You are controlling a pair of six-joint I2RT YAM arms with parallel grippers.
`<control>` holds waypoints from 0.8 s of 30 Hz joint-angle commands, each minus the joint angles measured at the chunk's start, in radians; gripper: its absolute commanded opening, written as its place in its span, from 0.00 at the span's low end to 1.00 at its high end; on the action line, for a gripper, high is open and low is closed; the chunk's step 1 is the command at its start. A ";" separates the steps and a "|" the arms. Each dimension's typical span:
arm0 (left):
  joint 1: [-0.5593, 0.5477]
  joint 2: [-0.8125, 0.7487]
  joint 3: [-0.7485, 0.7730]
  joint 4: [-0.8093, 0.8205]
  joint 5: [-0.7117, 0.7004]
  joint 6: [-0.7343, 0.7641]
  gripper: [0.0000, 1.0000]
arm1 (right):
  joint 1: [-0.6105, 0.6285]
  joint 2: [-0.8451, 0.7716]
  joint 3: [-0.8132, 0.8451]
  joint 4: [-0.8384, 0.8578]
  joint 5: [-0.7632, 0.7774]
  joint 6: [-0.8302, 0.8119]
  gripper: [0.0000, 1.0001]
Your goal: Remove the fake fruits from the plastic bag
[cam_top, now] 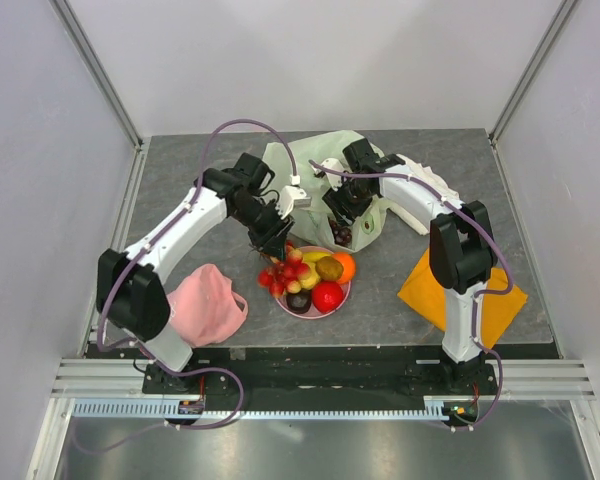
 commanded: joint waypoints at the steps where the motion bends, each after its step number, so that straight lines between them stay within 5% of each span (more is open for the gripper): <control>1: -0.002 -0.142 0.030 -0.015 0.032 0.110 0.02 | -0.002 -0.008 0.036 0.007 0.011 -0.007 0.60; 11: -0.013 -0.211 0.140 -0.267 0.134 0.368 0.02 | -0.002 -0.034 0.056 -0.004 0.032 -0.017 0.61; 24: -0.097 -0.124 0.088 -0.224 0.114 0.448 0.02 | 0.000 -0.042 0.035 -0.002 0.046 -0.018 0.62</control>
